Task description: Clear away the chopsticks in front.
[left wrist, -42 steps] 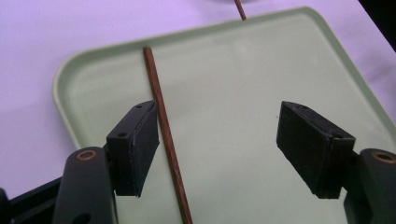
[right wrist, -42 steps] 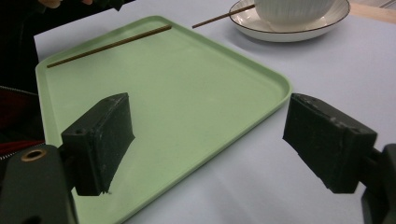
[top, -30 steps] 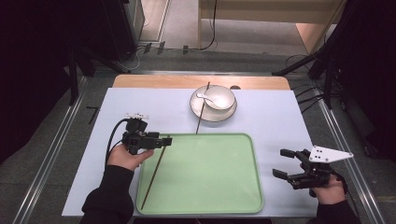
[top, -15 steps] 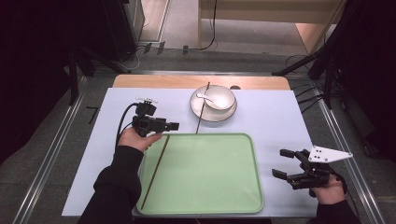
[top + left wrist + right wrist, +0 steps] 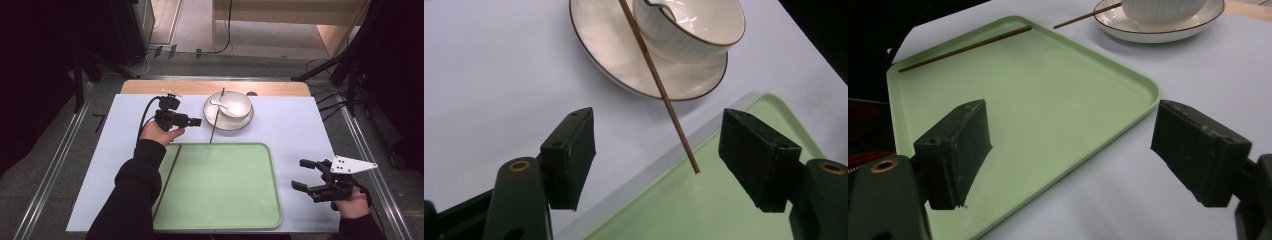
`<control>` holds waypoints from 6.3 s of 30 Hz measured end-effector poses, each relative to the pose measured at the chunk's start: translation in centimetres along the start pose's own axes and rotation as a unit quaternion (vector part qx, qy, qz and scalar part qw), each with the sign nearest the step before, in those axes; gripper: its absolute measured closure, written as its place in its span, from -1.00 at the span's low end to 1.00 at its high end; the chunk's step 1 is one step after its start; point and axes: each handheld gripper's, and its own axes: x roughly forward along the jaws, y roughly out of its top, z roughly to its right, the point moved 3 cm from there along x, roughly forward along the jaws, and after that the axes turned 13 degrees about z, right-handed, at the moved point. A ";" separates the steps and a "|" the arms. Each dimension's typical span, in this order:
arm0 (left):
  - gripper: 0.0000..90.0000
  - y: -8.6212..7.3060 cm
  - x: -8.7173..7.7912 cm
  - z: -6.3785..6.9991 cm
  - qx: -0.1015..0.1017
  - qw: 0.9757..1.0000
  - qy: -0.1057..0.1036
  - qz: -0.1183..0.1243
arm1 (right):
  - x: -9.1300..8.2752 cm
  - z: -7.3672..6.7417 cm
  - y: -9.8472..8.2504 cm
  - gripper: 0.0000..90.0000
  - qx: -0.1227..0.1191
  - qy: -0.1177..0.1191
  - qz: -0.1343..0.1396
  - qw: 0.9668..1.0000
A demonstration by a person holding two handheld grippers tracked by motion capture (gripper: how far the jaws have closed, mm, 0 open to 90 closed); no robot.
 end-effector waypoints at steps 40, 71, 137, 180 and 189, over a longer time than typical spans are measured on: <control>0.69 -0.1 11.5 0.6 -0.022 0.996 0.059 -0.060 | -0.3 0.1 0.2 -0.62 -0.009 0.006 0.010 1.000; 0.91 1.8 3.7 -1.3 -0.092 0.993 0.068 -0.039 | -0.2 0.1 0.3 -0.62 -0.015 0.005 0.010 1.000; 0.91 -14.9 -8.5 2.3 -0.120 0.990 0.068 -0.033 | 0.0 0.0 0.3 -0.62 -0.024 0.001 0.014 1.000; 0.84 -17.8 -9.3 2.2 -0.134 0.985 0.106 -0.041 | 0.7 -0.1 0.6 -0.62 -0.030 0.017 0.008 0.999; 0.40 -16.4 -10.4 2.0 -0.114 0.992 0.053 -0.021 | 0.4 -0.2 0.4 -0.62 -0.024 0.019 0.007 1.000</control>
